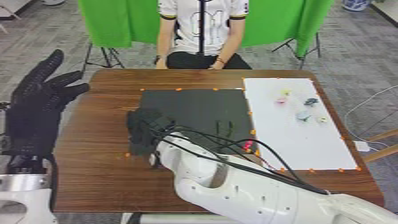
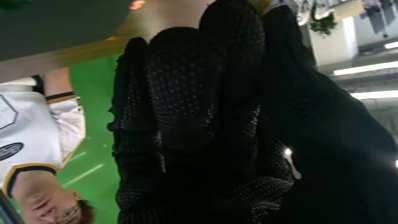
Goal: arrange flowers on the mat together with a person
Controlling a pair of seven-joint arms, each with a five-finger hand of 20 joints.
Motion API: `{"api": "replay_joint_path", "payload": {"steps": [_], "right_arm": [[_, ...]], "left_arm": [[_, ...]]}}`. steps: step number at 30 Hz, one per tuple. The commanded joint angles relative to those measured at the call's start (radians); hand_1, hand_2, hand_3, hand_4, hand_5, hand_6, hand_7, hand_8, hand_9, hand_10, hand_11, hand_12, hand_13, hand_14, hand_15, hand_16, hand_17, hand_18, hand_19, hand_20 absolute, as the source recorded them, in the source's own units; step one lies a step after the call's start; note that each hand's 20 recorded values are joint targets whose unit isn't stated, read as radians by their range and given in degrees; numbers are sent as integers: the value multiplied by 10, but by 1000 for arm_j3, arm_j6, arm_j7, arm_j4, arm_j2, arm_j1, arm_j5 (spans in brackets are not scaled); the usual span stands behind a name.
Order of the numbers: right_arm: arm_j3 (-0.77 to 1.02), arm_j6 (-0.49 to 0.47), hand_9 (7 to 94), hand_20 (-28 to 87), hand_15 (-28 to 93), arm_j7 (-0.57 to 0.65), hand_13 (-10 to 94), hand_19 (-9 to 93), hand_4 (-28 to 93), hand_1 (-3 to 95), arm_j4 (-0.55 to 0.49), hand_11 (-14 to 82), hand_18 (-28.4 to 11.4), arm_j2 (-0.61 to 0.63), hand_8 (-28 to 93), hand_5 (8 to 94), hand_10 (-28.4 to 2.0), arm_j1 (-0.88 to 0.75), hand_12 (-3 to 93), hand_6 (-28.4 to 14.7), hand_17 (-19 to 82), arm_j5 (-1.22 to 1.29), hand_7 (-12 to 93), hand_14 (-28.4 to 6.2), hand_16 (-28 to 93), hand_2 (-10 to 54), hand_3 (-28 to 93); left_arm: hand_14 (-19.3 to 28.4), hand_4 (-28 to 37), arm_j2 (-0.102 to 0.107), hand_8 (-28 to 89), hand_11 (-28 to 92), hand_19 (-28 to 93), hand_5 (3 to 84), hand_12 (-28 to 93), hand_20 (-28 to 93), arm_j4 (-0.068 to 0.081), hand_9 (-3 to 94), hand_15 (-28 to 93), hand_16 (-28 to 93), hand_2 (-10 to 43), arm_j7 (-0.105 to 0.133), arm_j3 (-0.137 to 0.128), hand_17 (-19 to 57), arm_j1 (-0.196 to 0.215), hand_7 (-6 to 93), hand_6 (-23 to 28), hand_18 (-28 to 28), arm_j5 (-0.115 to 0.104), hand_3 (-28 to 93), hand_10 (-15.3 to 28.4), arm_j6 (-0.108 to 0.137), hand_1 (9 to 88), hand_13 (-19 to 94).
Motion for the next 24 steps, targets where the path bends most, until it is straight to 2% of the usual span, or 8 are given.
{"api": "replay_joint_path", "payload": {"steps": [1, 3, 4, 11, 14, 17, 18, 24], "right_arm": [[16, -52, 916, -20, 565, 25, 843, 892, -283, 589, 52, 244, -158, -9, 7, 805, -51, -3, 340, 44, 408, -95, 221, -29, 220, -95, 602], [11, -58, 913, -17, 567, 37, 840, 890, -283, 590, 61, 244, -156, -11, 0, 789, -49, -2, 342, 45, 406, -111, 195, -29, 220, -95, 600], [19, -74, 910, -16, 567, 36, 838, 888, -283, 589, 62, 241, -155, -15, -4, 779, -46, -9, 344, 46, 405, -116, 186, -28, 220, -95, 597], [6, -101, 908, -14, 567, 67, 827, 880, -283, 595, 84, 198, -156, -17, -14, 735, -44, 7, 376, 41, 398, -150, 178, -30, 217, -95, 559], [2, -100, 901, -15, 567, 77, 823, 878, -283, 583, 86, 200, -157, -13, -17, 725, -46, 9, 375, 40, 395, -150, 175, -32, 216, -95, 561], [11, -104, 895, -15, 569, 75, 820, 878, -283, 569, 82, 211, -160, -13, -24, 705, -48, 6, 363, 40, 393, -140, 173, -35, 214, -95, 565], [15, -109, 892, -15, 569, 72, 819, 878, -283, 564, 81, 215, -160, -14, -30, 698, -49, 5, 359, 41, 391, -141, 173, -36, 214, -95, 567], [31, -137, 870, -11, 575, 63, 809, 875, -283, 547, 59, 240, -164, -13, -117, 650, -54, -2, 343, 36, 385, -141, 160, -40, 210, -95, 564]], "left_arm": [[265, -283, -5, -113, 244, 489, 290, 126, 262, 12, 316, 561, -85, -17, -24, 20, -87, -16, 158, 33, 238, 11, 769, 183, -23, 187, 230], [265, -283, -9, -113, 243, 489, 290, 126, 263, 12, 316, 562, -85, -18, -23, 21, -87, -15, 158, 33, 238, 13, 770, 183, -25, 187, 230], [266, -283, -5, -113, 243, 489, 290, 126, 264, 11, 316, 562, -85, -18, -17, 21, -87, -10, 158, 33, 238, 9, 771, 183, -18, 187, 230], [266, -283, -11, -113, 245, 488, 290, 126, 265, 19, 316, 563, -85, -18, -33, 44, -88, -41, 157, 34, 238, 13, 774, 184, -25, 191, 230], [266, -283, -11, -113, 244, 487, 290, 126, 266, 17, 315, 563, -86, -19, -36, 42, -88, -34, 157, 34, 238, 15, 773, 183, -23, 195, 230], [266, -283, -20, -113, 244, 487, 290, 125, 266, 15, 314, 563, -86, -20, -40, 38, -88, -28, 158, 34, 238, 16, 776, 183, -24, 199, 230], [266, -283, -15, -113, 244, 487, 291, 125, 267, 15, 314, 563, -86, -20, -36, 39, -88, -24, 158, 34, 238, 13, 776, 183, -21, 201, 231], [266, -283, -26, -113, 245, 487, 292, 125, 268, 12, 314, 564, -87, -19, -52, 33, -88, -15, 158, 36, 238, 19, 775, 183, -27, 208, 230]]}}
